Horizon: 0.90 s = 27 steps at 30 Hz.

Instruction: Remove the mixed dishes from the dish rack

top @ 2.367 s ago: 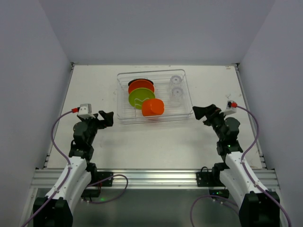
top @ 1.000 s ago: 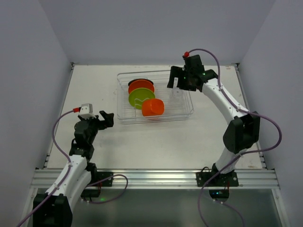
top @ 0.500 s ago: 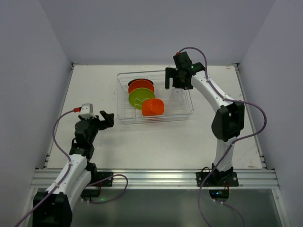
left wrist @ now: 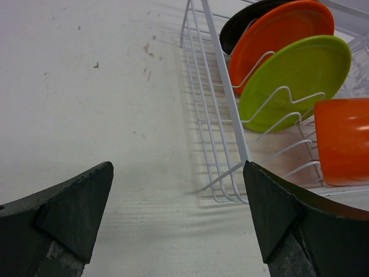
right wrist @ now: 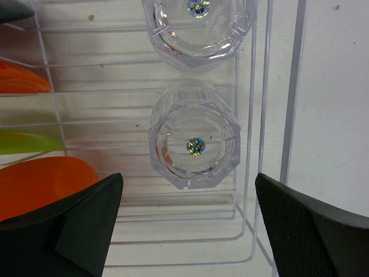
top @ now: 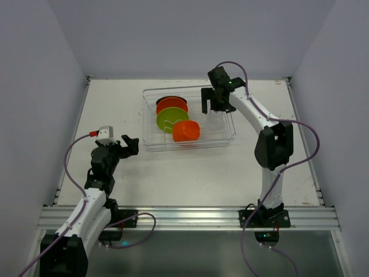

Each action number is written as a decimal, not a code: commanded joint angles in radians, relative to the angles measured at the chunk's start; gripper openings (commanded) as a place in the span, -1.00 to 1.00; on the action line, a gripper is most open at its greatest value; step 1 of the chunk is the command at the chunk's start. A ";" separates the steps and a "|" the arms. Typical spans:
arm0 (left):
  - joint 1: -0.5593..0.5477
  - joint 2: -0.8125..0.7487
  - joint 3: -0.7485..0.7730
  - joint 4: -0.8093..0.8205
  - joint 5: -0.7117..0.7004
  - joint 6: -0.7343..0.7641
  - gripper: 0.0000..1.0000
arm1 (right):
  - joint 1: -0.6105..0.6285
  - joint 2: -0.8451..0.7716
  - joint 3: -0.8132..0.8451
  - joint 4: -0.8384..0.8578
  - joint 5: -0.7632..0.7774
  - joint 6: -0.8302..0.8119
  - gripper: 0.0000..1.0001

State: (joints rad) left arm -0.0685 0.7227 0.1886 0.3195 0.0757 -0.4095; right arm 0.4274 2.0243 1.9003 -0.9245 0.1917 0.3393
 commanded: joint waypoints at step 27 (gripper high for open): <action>-0.005 0.006 0.040 0.021 0.013 -0.006 1.00 | -0.006 0.097 0.097 0.032 0.003 -0.036 0.85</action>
State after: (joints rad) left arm -0.0685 0.7265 0.1886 0.3195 0.0765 -0.4095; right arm 0.4252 2.1010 1.9560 -0.9039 0.1921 0.2981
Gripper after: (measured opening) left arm 0.997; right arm 0.930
